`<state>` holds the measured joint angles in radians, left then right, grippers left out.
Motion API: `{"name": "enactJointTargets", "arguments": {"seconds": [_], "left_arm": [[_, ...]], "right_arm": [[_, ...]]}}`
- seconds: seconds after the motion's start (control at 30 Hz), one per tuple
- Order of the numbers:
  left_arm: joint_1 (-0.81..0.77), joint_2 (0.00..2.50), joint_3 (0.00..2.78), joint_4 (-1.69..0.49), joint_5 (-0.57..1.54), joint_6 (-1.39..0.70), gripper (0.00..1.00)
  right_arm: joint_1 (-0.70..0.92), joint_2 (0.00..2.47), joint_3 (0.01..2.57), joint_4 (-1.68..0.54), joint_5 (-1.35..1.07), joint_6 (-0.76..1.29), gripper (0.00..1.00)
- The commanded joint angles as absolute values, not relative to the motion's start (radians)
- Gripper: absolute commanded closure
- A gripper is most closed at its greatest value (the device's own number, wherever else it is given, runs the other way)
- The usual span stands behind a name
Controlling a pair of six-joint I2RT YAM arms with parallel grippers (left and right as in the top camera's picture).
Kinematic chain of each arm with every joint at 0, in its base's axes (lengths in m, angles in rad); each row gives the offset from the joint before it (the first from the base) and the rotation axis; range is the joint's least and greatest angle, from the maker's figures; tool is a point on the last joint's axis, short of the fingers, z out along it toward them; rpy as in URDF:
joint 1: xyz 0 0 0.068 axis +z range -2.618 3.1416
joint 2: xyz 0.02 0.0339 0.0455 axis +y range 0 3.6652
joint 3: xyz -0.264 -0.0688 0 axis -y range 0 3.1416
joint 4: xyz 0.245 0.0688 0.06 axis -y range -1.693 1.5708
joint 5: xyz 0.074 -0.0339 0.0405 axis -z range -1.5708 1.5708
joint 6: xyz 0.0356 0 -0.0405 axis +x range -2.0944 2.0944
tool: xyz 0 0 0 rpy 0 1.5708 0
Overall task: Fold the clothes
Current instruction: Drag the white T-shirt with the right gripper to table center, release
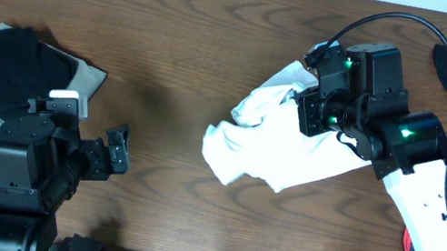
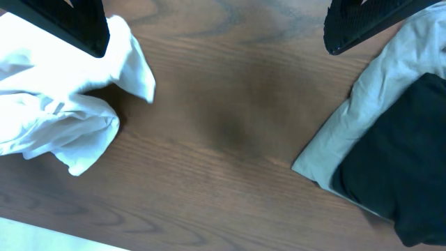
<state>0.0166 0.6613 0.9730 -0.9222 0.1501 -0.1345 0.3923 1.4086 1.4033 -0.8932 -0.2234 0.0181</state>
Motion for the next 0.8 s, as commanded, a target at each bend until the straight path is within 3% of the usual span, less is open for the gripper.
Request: {"name": "enactJointTargets", "arguments": {"seconds": [0.0,0.17,0.3,0.47,0.5,0.53,0.63,0.77], "left_arm": [[0.012,0.665,0.986,-0.926,0.149,-0.140,0.02],[0.012,0.665,0.986,-0.926,0.149,-0.141,0.02],[0.012,0.665,0.986,-0.926,0.149,-0.140,0.02],[0.012,0.665,0.986,-0.926,0.149,-0.141,0.02],[0.012,0.665,0.986,-0.927,0.149,-0.141,0.02],[0.012,0.665,0.986,-0.927,0.149,-0.141,0.02],[0.012,0.665,0.986,-0.927,0.149,-0.141,0.02],[0.012,0.665,0.986,-0.927,0.149,-0.141,0.02]], "right_arm": [[0.397,1.390,1.409,-0.893,-0.210,0.006,0.99],[0.402,1.393,1.409,-0.866,-0.247,0.000,0.98],[0.413,1.393,1.409,-0.777,-0.396,-0.081,0.92],[0.411,1.393,1.409,-0.632,-0.493,-0.135,0.42],[0.410,1.393,1.409,-0.609,-0.428,-0.121,0.17],[0.408,1.393,1.409,-0.597,-0.322,-0.076,0.01],[0.396,1.393,1.409,-0.638,-0.012,0.046,0.01],[0.356,1.393,1.409,-0.789,0.205,0.056,0.01]]}}
